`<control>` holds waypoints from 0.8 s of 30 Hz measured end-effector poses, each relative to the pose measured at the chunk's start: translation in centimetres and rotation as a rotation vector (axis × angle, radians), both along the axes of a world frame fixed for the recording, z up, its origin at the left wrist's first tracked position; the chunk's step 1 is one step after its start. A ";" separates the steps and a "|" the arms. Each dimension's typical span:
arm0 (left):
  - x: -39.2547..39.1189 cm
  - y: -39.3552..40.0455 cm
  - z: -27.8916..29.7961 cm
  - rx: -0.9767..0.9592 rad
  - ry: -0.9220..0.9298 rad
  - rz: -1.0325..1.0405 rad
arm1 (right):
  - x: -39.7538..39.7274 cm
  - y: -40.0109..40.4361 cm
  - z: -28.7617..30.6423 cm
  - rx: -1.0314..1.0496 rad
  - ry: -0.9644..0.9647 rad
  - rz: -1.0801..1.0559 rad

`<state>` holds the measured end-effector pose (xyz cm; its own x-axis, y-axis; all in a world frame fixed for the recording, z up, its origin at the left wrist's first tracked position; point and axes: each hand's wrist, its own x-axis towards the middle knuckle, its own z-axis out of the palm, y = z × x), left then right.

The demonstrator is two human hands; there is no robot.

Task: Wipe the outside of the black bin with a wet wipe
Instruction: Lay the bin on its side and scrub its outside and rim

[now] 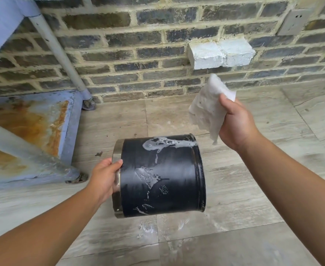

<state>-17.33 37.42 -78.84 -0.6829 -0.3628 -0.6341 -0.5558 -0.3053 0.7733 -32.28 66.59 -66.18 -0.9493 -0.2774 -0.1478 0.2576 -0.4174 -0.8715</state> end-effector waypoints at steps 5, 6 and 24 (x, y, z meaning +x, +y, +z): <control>0.2 -0.9 -1.1 -0.123 0.033 -0.055 | -0.3 -3.7 -3.2 0.231 0.030 0.077; 0.1 -1.0 -1.1 -0.195 0.028 -0.101 | -0.3 -4.6 -4.0 0.282 0.052 0.113; 5.2 0.8 -4.0 -1.255 0.207 -0.699 | 0.4 -13.3 -13.2 1.669 0.698 0.704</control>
